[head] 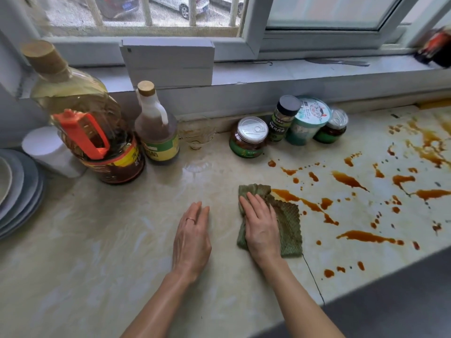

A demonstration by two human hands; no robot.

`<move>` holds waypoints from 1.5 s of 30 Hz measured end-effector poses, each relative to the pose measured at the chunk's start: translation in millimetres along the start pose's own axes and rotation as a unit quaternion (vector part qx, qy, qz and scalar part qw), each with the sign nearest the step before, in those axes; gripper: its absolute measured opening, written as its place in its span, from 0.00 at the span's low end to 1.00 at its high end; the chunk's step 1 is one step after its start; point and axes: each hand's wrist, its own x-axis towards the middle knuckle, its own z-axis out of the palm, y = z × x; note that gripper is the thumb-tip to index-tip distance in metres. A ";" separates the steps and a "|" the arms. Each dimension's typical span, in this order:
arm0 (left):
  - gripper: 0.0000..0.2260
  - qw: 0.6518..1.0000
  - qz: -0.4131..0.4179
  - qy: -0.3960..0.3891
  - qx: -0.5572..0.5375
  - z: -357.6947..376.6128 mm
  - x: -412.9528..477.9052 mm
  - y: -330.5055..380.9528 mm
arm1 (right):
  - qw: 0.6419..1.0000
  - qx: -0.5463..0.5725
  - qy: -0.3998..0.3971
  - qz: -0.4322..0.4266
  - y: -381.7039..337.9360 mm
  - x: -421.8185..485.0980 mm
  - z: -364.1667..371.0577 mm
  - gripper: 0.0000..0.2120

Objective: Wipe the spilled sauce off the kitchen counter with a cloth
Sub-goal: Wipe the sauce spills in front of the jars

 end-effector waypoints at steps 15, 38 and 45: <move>0.29 0.998 0.055 -0.025 0.026 12.5 -10.9 -3.5 | 0.999 0.010 -0.031 -0.024 10.3 -38.1 -21.5 0.22; 0.26 0.997 0.022 -0.038 0.066 17.0 -14.7 8.9 | 1.000 -0.010 -0.007 0.009 39.9 -75.3 -39.5 0.21; 0.26 0.995 -0.019 -0.040 0.085 27.4 -15.7 35.5 | 0.994 0.007 -0.054 -0.095 22.4 -108.8 -37.4 0.21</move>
